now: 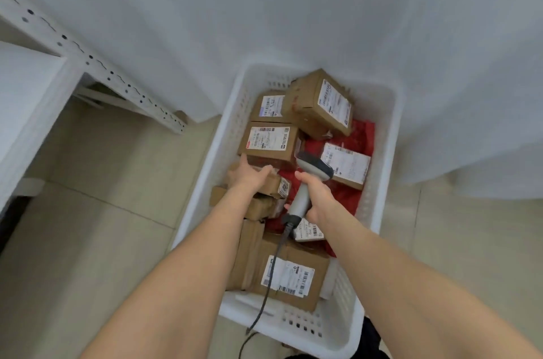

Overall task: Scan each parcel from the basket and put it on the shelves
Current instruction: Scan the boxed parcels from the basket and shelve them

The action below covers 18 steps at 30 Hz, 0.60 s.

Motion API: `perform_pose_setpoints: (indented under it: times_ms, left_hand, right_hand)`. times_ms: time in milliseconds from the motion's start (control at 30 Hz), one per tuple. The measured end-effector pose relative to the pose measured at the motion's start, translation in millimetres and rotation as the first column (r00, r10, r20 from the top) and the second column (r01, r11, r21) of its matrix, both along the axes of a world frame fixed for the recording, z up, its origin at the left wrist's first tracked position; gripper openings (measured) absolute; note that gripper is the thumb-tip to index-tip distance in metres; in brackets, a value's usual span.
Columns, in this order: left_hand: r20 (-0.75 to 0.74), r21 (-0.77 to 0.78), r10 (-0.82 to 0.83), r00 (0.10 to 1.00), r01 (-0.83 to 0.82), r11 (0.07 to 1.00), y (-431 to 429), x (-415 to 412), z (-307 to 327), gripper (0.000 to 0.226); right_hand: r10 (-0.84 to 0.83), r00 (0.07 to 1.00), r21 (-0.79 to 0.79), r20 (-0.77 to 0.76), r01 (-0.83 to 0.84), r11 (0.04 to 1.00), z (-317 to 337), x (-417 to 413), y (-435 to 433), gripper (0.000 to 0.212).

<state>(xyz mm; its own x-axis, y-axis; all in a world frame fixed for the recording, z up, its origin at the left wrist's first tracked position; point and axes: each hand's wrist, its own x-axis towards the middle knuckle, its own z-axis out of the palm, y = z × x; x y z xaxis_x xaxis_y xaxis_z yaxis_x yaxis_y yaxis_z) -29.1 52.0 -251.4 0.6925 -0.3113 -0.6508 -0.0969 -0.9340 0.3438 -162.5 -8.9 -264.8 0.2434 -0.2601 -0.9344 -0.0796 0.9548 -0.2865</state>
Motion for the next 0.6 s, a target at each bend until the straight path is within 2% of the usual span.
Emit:
perform_pose_setpoints:
  times_ms: [100, 167, 267, 433, 600]
  left_hand:
    - [0.049, 0.075, -0.063, 0.997, 0.059, 0.995, -3.4, 9.0, -28.5, 0.071]
    - [0.024, 0.123, -0.075, 0.997, 0.072, 0.99, -5.9, 11.4, -40.4, 0.069]
    - [-0.013, 0.133, -0.001, 1.0, 0.002, 0.991, -6.0, 13.4, -45.1, 0.06]
    - [-0.037, -0.009, 0.107, 0.994, -0.108, 0.994, -1.3, 12.6, -9.5, 0.048]
    - [-0.121, -0.233, 0.137, 0.983, -0.162, 0.959, 2.7, 8.6, 73.9, 0.073]
  right_hand:
    - [0.03, 0.999, 0.012, 0.045, -0.03, 0.999, -29.1, 13.7, -2.5, 0.048]
    - [0.057, 0.995, 0.019, 0.079, -0.058, 0.998, -39.9, 19.5, -3.2, 0.045]
    - [0.098, 0.991, 0.019, 0.096, -0.1, 0.995, -44.0, 23.9, -2.5, 0.043]
    - [0.081, 0.995, -0.014, 0.056, -0.081, 0.997, -13.1, 14.2, -2.8, 0.039]
    - [0.075, 0.996, -0.05, 0.052, -0.073, 0.996, 66.2, 6.9, -3.1, 0.036]
